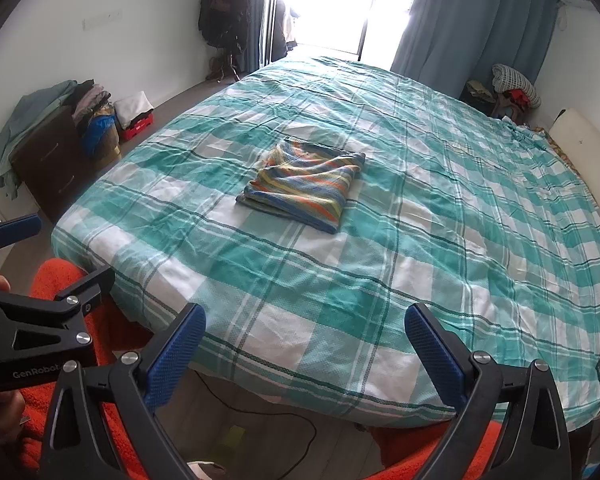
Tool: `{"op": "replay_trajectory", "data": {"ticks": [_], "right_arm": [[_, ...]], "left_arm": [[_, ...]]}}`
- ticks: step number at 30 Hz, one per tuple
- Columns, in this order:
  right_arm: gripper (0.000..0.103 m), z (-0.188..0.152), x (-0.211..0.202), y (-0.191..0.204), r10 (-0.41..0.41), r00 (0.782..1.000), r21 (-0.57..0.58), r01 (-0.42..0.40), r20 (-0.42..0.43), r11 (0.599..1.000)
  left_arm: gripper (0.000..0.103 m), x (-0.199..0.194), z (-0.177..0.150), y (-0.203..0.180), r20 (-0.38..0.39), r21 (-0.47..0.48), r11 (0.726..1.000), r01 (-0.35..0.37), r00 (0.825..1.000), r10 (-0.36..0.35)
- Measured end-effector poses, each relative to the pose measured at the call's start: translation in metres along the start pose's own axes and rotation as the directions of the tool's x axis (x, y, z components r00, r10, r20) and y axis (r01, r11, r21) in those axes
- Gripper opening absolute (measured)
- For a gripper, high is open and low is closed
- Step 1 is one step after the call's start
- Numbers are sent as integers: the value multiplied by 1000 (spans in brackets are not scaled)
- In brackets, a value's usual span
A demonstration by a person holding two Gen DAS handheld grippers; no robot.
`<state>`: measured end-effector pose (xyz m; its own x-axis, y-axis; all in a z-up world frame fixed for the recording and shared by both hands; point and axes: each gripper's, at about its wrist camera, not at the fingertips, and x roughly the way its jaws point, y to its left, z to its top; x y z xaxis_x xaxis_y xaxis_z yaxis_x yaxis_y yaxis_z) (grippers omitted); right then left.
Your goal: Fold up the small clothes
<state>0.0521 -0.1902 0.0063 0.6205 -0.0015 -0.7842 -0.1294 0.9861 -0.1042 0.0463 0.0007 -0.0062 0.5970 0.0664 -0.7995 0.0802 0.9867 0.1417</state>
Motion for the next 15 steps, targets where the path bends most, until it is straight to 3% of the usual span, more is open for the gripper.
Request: {"op": "replay_trajectory", "data": {"ticks": [15], "right_arm": [[99,0,-3,-1,7,1000,3,-7,0,1000]], "left_arm": [[102,-6,3,4,8,0,1000,12,1000,-12]]}}
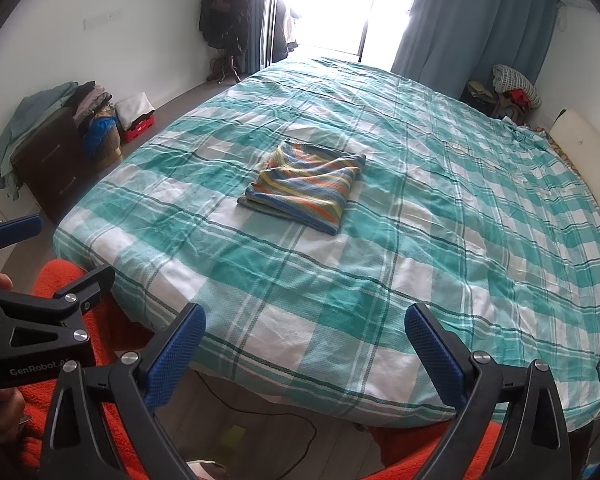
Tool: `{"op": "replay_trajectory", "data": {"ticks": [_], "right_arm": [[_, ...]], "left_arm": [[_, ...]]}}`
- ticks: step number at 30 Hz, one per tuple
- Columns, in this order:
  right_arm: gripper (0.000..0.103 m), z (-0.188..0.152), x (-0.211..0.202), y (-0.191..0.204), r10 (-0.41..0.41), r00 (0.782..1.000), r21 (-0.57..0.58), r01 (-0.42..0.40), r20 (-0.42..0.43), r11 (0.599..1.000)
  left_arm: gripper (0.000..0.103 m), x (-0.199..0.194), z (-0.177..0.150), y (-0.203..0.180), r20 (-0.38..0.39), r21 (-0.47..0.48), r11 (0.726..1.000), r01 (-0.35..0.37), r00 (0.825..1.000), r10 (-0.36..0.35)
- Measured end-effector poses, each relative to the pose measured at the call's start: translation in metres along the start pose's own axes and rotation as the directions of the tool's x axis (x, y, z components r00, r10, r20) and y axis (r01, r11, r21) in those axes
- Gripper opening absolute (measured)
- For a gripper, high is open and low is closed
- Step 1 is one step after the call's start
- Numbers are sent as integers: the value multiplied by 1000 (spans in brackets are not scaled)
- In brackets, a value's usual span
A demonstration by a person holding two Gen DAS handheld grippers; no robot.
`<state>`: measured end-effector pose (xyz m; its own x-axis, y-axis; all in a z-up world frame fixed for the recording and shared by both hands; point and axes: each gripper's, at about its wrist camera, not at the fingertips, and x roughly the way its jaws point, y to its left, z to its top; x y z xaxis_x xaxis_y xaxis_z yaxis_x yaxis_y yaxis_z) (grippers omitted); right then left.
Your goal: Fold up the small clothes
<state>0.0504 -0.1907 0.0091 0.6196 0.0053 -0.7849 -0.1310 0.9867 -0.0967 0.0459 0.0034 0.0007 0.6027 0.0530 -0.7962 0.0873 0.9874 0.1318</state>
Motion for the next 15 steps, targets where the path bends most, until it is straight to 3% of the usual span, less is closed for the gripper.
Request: {"op": "replay_trajectory", "data": {"ticks": [15], "right_arm": [[99,5,-4,-5,2,1000,7,-2,4,1000]], "left_arm": [[102,-5,7,-3,2,6,1000,21,1000,-21]]}}
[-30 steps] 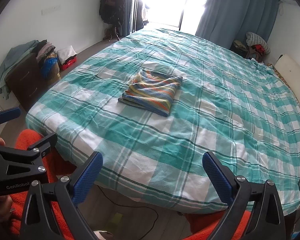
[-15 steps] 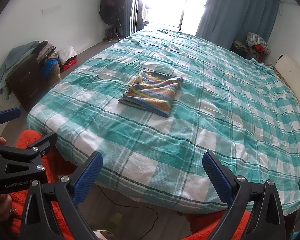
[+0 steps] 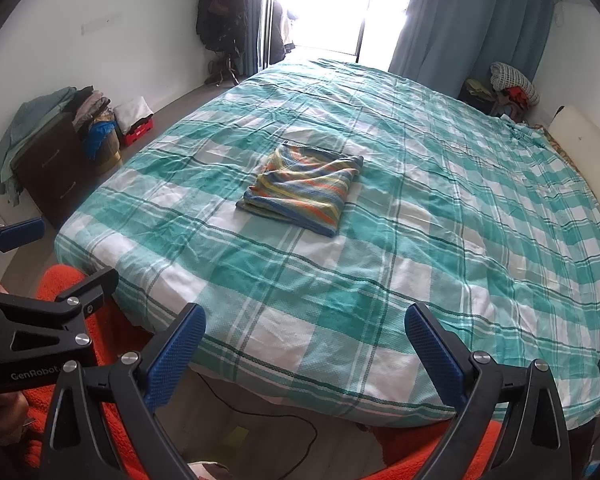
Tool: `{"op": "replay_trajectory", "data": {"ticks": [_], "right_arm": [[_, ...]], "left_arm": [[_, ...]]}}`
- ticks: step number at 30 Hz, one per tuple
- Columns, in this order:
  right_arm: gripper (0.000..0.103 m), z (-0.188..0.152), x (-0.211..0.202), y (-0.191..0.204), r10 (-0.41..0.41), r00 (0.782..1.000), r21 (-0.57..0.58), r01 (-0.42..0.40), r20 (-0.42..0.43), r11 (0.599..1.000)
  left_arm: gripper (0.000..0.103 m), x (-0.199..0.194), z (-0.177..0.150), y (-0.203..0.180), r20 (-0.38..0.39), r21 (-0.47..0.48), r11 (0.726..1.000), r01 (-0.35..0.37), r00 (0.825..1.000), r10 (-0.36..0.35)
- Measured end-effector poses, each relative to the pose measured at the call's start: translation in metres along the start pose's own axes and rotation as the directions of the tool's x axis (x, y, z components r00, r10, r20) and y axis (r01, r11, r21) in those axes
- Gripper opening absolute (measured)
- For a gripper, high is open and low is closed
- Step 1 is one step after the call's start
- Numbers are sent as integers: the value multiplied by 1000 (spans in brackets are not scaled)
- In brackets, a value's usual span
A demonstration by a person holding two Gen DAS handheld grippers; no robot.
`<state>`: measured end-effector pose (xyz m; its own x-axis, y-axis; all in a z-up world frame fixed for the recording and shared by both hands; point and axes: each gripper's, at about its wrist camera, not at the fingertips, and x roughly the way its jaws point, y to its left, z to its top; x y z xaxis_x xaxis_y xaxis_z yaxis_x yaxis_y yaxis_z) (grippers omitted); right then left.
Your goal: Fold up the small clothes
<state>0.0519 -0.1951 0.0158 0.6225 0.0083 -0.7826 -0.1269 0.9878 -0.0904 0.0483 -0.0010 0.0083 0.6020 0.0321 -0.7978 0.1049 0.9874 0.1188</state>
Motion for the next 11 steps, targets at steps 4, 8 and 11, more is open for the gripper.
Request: {"op": "replay_trajectory", "data": {"ticks": [4,8,11], "right_arm": [[99,1,0,-1,1,1000,1,-1,-1,1000],[99,1,1,-2,2,1000,5,-2,-2,1000],[99,0,1,-3,4,1000,5,-4,-1,1000]], "left_arm": [[102,3,2,-1,-7,5,1000,-3,1000,3],[102,3,1,-2,-4,10,1000,-7,1000,7],[102,2,1,-4,7,20,1000,-6,1000,6]]}}
